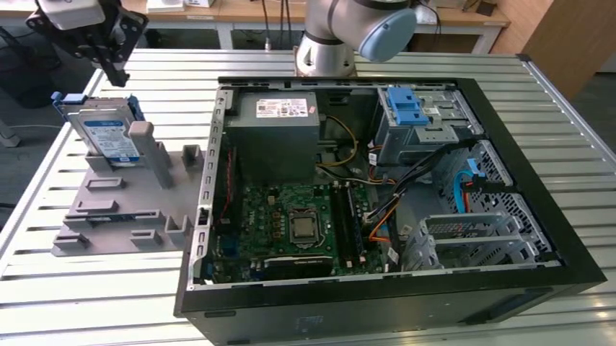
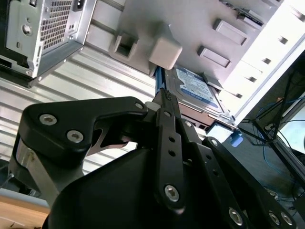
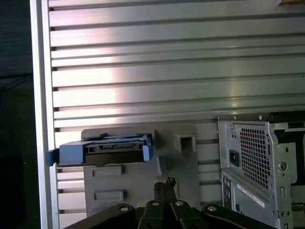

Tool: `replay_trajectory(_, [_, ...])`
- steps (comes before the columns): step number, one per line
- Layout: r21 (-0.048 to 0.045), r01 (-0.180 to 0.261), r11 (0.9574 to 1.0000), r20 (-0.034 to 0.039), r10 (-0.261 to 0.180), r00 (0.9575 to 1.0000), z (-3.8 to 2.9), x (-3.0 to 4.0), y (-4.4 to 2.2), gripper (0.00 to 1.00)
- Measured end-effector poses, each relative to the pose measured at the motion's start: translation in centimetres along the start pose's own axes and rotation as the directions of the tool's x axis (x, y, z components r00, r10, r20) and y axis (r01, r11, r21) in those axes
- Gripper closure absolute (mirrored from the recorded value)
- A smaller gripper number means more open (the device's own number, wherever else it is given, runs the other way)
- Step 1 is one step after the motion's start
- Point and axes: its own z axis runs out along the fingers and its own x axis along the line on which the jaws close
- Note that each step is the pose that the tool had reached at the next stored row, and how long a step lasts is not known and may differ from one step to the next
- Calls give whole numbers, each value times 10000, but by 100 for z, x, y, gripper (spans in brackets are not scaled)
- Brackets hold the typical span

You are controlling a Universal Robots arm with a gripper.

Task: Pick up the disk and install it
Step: 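Reach for the disk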

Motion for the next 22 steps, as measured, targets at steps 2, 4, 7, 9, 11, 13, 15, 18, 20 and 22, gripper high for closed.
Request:
replay_trajectory(2, [0,1,10000,-1,-1,10000,2,76,7,89])
replay_trajectory(4, [-1,2,10000,0,-2,10000,7,151,17,89])
replay_trajectory(7, [-1,1,10000,-1,-1,10000,19,266,47,89])
replay_trajectory(9, [1,2,10000,-10,-2,10000,30,333,62,89])
replay_trajectory(11, [1,0,10000,-18,0,10000,45,404,76,89])
replay_trajectory(13, [2,0,10000,-26,0,10000,57,478,91,89])
replay_trajectory(15, [3,1,10000,-33,-1,10000,63,547,105,89])
replay_trajectory(18, [3,-1,10000,-36,1,10000,70,628,123,89])
replay_trajectory(20, [3,-1,10000,-38,1,10000,73,675,129,89])
replay_trajectory(22, [2,0,10000,-38,0,10000,75,718,131,89])
